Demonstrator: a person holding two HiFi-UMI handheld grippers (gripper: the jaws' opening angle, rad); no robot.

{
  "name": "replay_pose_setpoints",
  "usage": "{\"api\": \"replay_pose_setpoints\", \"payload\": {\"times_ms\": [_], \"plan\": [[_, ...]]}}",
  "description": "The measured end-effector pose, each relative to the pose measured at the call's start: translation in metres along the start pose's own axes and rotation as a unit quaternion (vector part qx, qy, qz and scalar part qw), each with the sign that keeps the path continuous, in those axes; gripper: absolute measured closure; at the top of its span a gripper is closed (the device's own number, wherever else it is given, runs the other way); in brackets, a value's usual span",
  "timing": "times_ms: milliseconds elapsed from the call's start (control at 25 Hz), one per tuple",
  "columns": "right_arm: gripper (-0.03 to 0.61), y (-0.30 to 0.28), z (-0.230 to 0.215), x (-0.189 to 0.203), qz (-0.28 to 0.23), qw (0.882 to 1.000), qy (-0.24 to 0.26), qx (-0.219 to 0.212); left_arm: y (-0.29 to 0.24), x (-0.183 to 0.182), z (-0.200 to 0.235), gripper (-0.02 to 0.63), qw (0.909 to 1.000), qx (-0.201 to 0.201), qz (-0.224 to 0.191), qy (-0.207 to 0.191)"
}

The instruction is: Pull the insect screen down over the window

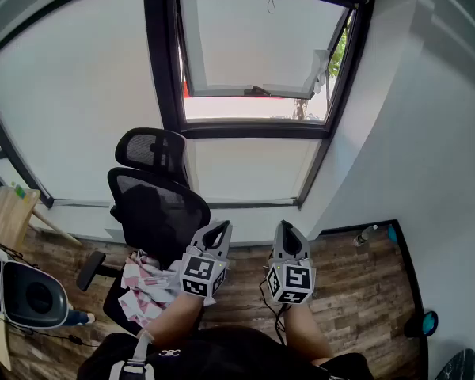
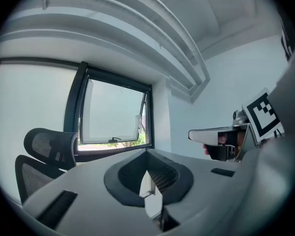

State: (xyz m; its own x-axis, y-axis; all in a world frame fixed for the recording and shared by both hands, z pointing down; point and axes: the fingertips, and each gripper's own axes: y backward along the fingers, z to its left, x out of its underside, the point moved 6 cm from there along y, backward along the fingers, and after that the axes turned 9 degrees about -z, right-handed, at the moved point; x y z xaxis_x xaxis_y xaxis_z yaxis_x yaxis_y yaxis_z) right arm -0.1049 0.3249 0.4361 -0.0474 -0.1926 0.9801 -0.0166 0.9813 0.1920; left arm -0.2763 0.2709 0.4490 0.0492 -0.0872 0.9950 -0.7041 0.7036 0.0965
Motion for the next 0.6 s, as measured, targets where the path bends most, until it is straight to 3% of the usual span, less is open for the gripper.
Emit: {"api": "replay_pose_setpoints", "payload": {"times_ms": [600], "plan": [[0.572,0.022,-0.028,-0.003,-0.012,1.000,0.002,0.001,-0.006,-0.003,-0.034,0.607,1.0000,-0.006,0.001,-0.006]]}}
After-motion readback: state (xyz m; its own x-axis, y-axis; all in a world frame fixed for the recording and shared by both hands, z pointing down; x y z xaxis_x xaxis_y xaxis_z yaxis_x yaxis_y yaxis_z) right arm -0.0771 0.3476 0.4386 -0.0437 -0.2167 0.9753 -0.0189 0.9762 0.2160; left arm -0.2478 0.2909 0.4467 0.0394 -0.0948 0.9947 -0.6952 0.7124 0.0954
